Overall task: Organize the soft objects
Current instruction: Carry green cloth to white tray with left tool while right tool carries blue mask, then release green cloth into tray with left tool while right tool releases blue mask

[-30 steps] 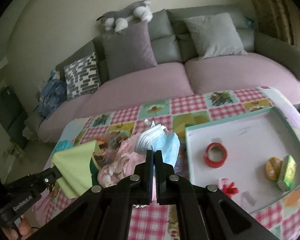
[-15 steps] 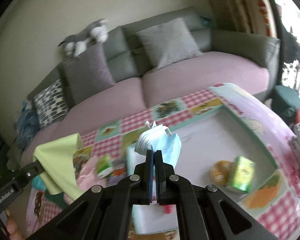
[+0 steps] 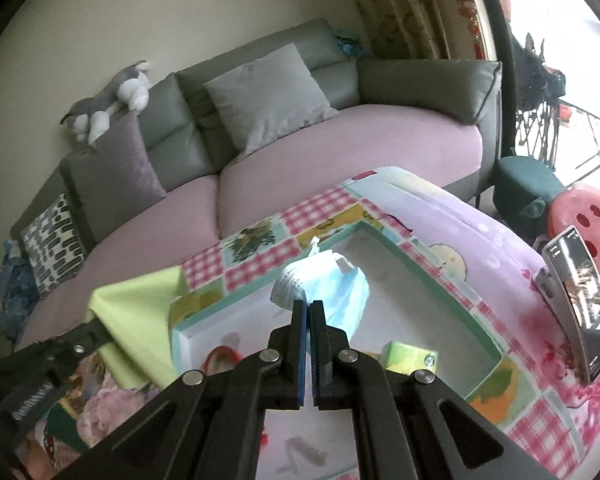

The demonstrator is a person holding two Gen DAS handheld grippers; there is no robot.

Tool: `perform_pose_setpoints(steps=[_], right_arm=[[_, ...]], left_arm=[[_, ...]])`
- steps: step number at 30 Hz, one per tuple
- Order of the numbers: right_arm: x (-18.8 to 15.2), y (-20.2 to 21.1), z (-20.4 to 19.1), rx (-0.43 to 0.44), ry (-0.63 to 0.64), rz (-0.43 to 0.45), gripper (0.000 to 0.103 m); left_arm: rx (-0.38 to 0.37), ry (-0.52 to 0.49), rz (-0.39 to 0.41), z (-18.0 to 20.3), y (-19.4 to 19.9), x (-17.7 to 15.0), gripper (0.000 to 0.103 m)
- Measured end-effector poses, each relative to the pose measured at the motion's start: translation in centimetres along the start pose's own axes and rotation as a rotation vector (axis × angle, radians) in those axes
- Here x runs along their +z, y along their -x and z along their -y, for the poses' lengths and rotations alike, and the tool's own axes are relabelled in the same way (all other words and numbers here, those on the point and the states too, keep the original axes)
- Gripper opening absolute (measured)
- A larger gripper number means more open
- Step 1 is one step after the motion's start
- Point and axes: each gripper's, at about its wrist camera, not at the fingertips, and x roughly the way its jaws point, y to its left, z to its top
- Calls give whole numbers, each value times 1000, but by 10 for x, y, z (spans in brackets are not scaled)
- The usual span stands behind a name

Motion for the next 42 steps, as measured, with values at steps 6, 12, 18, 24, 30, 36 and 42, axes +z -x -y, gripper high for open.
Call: perform_pose_setpoints(steps=[6, 12, 18, 24, 30, 36, 42], right_arm=[[3, -12, 11, -63, -10, 2, 2], [1, -28, 19, -90, -17, -33, 2], [-5, -38, 20, -81, -18, -87, 2], [-10, -42, 21, -82, -21, -124, 5], [-12, -41, 17, -83, -1, -142, 6], [-15, -39, 11, -92, 22, -182, 6], [-19, -36, 7, -101, 39, -211, 39]], left_arm=[[-27, -5, -39, 16, -46, 1, 3], [-47, -6, -74, 28, -80, -6, 3], [-56, 7, -110, 32, -103, -14, 3], [-63, 13, -152, 32, -110, -20, 3], [-55, 25, -191, 27, -113, -23, 4], [-36, 45, -239, 20, -109, -24, 28], [3, 94, -259, 4, -97, -23, 41]])
